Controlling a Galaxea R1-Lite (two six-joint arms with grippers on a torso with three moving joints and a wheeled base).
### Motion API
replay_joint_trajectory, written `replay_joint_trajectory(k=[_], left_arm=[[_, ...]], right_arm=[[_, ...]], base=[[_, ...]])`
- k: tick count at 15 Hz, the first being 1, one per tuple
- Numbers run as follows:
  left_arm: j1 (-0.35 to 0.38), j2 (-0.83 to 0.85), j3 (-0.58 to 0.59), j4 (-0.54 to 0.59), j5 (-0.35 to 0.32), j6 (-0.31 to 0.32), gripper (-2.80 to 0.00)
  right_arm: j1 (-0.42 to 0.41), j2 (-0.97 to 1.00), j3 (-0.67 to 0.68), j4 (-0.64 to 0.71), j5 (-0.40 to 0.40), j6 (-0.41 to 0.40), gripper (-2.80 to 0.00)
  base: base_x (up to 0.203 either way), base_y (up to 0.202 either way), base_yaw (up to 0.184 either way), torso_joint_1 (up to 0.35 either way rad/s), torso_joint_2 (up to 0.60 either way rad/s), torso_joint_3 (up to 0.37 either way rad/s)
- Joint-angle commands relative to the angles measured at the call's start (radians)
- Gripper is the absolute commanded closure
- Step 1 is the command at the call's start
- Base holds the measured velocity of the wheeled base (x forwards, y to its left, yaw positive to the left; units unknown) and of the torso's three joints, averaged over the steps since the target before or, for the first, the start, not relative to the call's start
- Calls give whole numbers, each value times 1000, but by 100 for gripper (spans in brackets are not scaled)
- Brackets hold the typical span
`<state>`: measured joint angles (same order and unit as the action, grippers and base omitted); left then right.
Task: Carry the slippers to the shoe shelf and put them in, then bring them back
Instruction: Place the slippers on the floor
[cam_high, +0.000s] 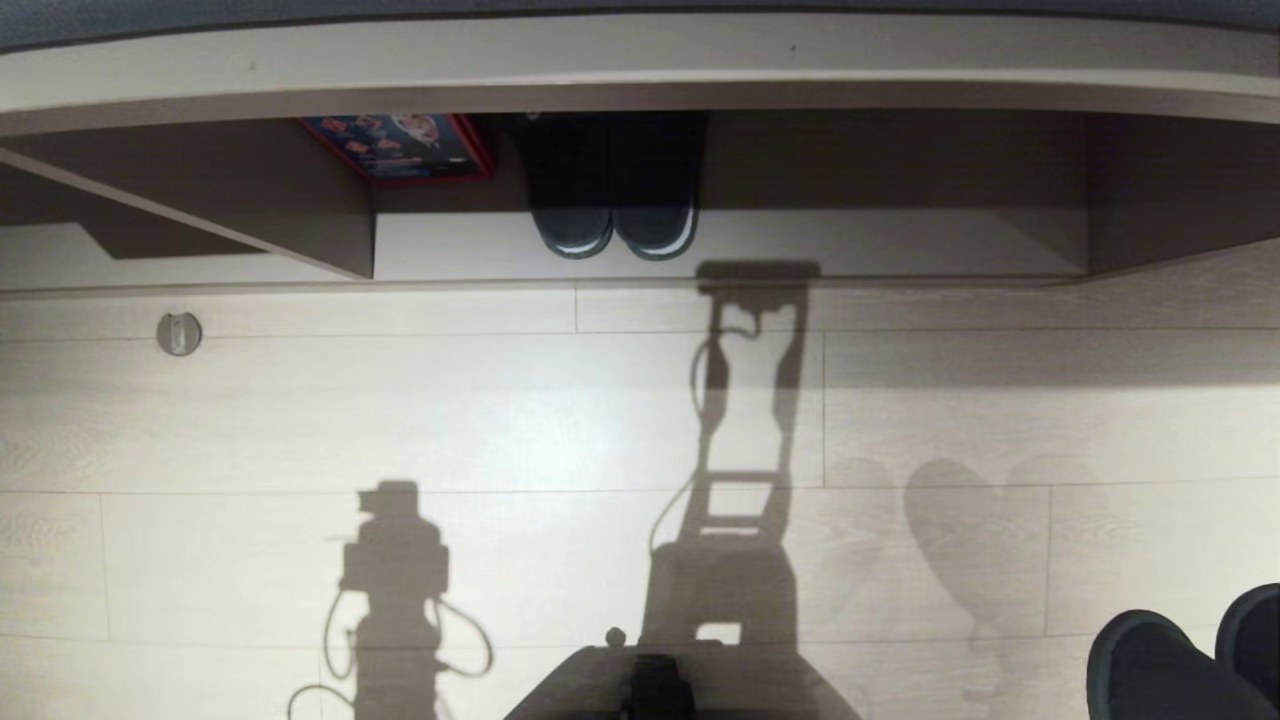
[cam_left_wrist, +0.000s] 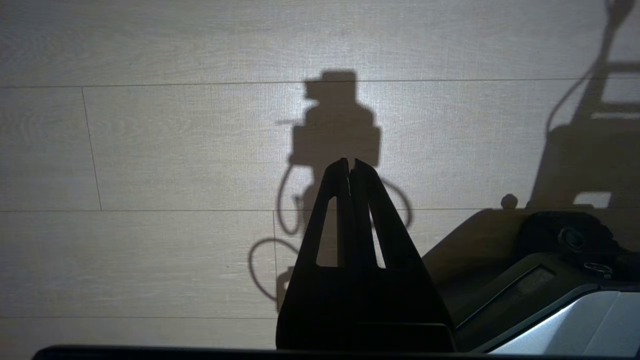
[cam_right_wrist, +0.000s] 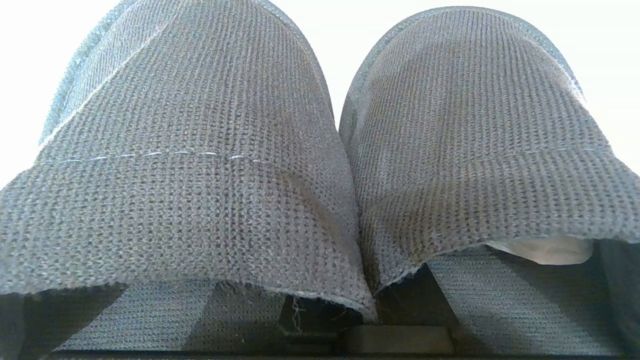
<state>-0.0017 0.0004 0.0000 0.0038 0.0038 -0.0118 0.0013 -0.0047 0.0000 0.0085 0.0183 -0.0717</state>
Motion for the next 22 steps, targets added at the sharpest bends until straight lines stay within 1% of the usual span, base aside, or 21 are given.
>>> replay_joint_trajectory(k=[1, 9, 22], left_arm=[[0, 1, 0, 1, 0, 0, 0], [0, 1, 0, -1, 1, 0, 0], [0, 0, 0, -1, 1, -4, 0]], right_arm=[[0, 2, 0, 1, -7, 12, 0], [0, 2, 0, 1, -3, 1, 0], [0, 2, 0, 1, -8, 12, 0]], base=[[0, 0, 0, 2, 2, 204], [0, 0, 0, 1, 2, 201], [0, 0, 0, 2, 3, 201]])
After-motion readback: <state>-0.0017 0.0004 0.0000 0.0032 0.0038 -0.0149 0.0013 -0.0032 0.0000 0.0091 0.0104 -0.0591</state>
